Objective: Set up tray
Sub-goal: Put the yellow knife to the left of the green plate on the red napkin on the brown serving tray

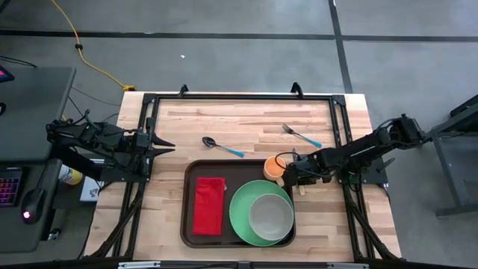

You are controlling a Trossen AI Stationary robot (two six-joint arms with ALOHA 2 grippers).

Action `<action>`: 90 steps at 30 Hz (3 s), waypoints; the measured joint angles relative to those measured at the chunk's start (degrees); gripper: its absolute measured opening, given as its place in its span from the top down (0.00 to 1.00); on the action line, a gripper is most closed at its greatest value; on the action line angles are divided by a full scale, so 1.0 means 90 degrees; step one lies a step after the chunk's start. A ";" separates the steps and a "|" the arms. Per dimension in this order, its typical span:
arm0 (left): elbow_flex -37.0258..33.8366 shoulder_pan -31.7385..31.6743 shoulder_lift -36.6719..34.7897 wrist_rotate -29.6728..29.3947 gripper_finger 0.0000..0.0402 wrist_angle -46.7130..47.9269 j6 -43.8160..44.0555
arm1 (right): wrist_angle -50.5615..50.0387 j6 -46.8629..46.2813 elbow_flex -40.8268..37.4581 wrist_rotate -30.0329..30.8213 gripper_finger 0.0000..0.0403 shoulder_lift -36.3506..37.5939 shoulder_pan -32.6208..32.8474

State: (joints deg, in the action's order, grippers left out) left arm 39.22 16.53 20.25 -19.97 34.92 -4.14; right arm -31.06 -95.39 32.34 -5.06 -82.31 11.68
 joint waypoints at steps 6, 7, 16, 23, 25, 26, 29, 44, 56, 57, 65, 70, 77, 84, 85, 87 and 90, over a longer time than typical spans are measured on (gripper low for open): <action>0.0000 0.0000 -0.0001 0.0007 0.78 -0.0002 -0.0003 | -0.0257 -0.0157 -0.0027 0.0068 0.93 0.0312 0.0000; 0.0000 -0.0002 -0.0002 0.0007 0.78 -0.0002 -0.0003 | -0.0332 -0.0177 -0.0027 0.0077 0.93 0.0379 0.0000; 0.0000 -0.0002 -0.0001 0.0010 0.78 -0.0002 -0.0006 | -0.0907 -0.0256 -0.0063 0.0002 0.93 0.0888 0.0005; 0.0000 0.0000 -0.0001 0.0010 0.78 -0.0002 -0.0004 | -0.1762 0.0010 0.0453 -0.0003 0.93 0.1146 0.0005; 0.0000 -0.0001 -0.0001 0.0008 0.78 -0.0005 -0.0005 | -0.2261 0.0108 0.0727 0.0025 0.93 0.1183 0.0002; 0.0000 -0.0002 -0.0001 0.0009 0.78 -0.0004 -0.0003 | -0.2506 0.0152 0.0877 0.0058 0.93 0.1212 0.0002; 0.0000 -0.0001 0.0000 0.0009 0.78 -0.0005 -0.0003 | -0.3103 0.0248 0.1362 0.0251 0.93 0.1340 0.0000; 0.0000 -0.0002 -0.0001 0.0007 0.78 -0.0005 -0.0003 | -0.4262 0.1516 0.4130 0.1700 0.93 0.1448 0.0000; 0.0000 0.0000 -0.0002 -0.0010 0.78 -0.0192 0.0008 | -0.0933 0.3389 0.4522 0.2112 0.93 0.0960 0.0000; 0.0000 -0.0002 -0.0002 -0.0012 0.78 -0.0234 0.0009 | -0.0639 0.3510 0.4520 0.2066 0.93 0.0815 0.0000; 0.0000 -0.0002 -0.0002 -0.0180 0.78 -0.0255 0.0155 | 0.1784 0.4053 0.4512 0.1876 0.93 -0.0405 0.0229; 0.0000 -0.0002 -0.0002 -0.0262 0.78 -0.0245 0.0316 | 0.2792 0.3801 0.4512 0.1879 0.93 -0.0925 0.0480; 0.0000 -0.0002 -0.0002 -0.0405 0.78 -0.0219 0.0393 | 0.4073 0.3054 0.4522 0.2426 0.93 -0.1502 0.0999; 0.0000 -0.0002 0.0000 -0.0635 0.78 -0.0195 0.0274 | 0.4170 0.2101 0.4627 0.2857 0.93 -0.2221 0.1226; 0.0000 -0.0002 -0.0001 -0.0660 0.78 -0.0194 0.0271 | 0.4154 0.2016 0.4718 0.2855 0.93 -0.2382 0.1226; 0.0000 -0.0002 -0.0002 -0.0721 0.78 -0.0197 0.0269 | 0.4128 0.1932 0.4984 0.2783 0.93 -0.2747 0.1217; 0.0000 -0.0002 -0.0002 -0.0731 0.78 -0.0197 0.0271 | 0.3925 0.1903 0.5642 0.2567 0.93 -0.3332 0.1122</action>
State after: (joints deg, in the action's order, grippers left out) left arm 39.22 16.51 20.23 -26.55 33.15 -1.69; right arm 4.27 -78.26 83.11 18.04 -112.30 21.78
